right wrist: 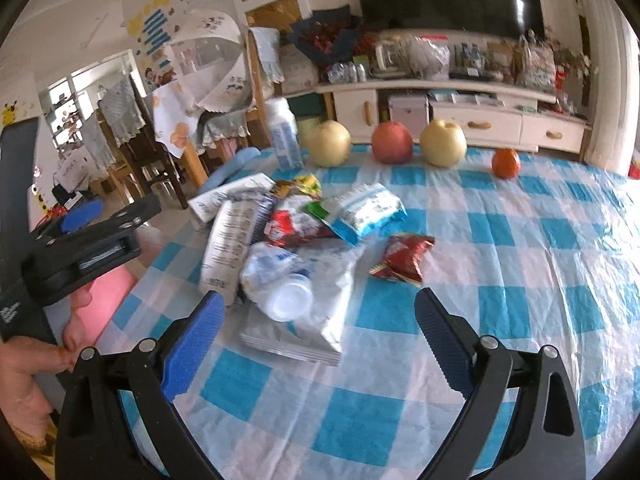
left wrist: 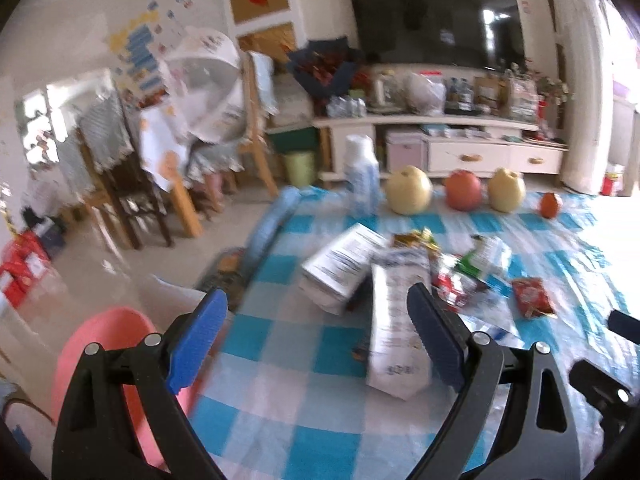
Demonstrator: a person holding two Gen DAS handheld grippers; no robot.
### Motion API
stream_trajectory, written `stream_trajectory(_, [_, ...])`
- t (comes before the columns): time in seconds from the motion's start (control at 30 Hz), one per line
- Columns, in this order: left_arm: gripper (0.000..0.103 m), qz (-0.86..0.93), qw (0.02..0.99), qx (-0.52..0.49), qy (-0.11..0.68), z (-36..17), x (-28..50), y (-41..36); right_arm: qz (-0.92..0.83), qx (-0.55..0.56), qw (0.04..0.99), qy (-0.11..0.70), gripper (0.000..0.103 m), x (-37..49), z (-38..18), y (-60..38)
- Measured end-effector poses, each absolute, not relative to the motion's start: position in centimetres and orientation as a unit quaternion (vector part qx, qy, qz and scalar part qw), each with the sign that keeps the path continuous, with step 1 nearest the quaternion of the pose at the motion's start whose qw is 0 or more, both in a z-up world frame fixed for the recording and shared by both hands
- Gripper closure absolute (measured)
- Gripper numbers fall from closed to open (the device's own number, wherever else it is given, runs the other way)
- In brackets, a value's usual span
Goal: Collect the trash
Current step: 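Grasp the white milk carton with the left tool while the right tool grasps the red snack bag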
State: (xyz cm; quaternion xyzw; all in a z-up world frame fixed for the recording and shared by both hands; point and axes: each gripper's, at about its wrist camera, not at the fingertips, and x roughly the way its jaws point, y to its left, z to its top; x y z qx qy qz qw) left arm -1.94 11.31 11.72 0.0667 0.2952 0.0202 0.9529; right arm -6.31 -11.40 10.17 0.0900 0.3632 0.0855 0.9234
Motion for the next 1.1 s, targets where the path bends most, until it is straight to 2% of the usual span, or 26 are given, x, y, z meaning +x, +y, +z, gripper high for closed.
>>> stream_trajectory(0.2, [0.011, -0.032, 0.939, 0.025, 0.341, 10.1, -0.6, 11.0, 0.085, 0.095, 0.913, 0.388, 0.008, -5.0, 8.9, -12.6])
stream_trajectory(0.43, [0.011, -0.058, 0.922, 0.050, 0.379, 8.2, 2.1, 8.8, 0.140, 0.115, 0.878, 0.443, 0.008, -2.8, 6.6, -12.4])
stream_trajectory(0.77, [0.012, -0.050, 0.905, 0.070, 0.417, 5.4, 5.9, 7.4, 0.092, 0.139, 0.886, 0.433, 0.008, -0.3, 6.8, -16.4])
stream_trajectory(0.87, [0.016, -0.045, 0.903, 0.067, 0.423, 5.1, 6.6, 7.6, 0.073, 0.149, 0.885, 0.435, 0.008, 0.7, 6.0, -17.3])
stream_trajectory(1.1, [0.034, -0.032, 0.900, 0.036, 0.433, 4.6, 7.7, 8.0, 0.067, 0.174, 0.878, 0.441, 0.008, 2.3, 4.3, -17.7])
